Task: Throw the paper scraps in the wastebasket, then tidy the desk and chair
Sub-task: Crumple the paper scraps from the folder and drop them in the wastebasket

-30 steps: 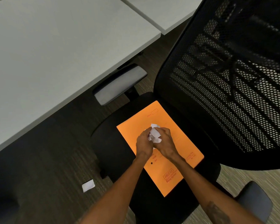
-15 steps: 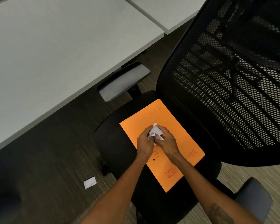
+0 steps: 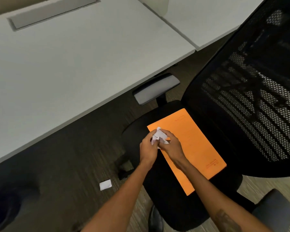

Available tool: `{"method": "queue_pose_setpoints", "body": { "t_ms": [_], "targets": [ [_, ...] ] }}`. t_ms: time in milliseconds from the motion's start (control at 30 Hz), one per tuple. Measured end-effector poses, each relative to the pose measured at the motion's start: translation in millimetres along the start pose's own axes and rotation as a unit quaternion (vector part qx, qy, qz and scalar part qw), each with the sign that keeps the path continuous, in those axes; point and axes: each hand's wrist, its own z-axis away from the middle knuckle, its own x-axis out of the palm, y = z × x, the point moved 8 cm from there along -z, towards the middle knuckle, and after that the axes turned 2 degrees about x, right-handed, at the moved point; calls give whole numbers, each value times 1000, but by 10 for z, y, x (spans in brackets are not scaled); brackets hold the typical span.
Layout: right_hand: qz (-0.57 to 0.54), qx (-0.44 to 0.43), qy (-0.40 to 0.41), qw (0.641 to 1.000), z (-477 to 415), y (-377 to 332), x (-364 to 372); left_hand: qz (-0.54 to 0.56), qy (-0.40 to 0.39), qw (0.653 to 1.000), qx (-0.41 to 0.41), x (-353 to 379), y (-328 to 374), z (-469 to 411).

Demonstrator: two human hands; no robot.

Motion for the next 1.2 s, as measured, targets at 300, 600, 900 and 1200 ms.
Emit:
{"method": "queue_pose_setpoints", "body": {
  "t_ms": [300, 600, 900, 1200],
  "targets": [
    [35, -40, -66, 996, 426, -526, 1052, 27, 77, 997, 5, -1189, -33, 426],
    [76, -58, -163, 982, 890, -864, 2471, 46, 178, 983, -27, -2610, -384, 910],
    [142, -78, -249, 955, 1484, -959, 4152, 83, 284, 950, -96, -4104, -1044, 1494],
    [185, -93, -338, 918, 2180, -822, 5721, 129, 362, 914, -129, -5412, -1764, 2202]
  ]
}}
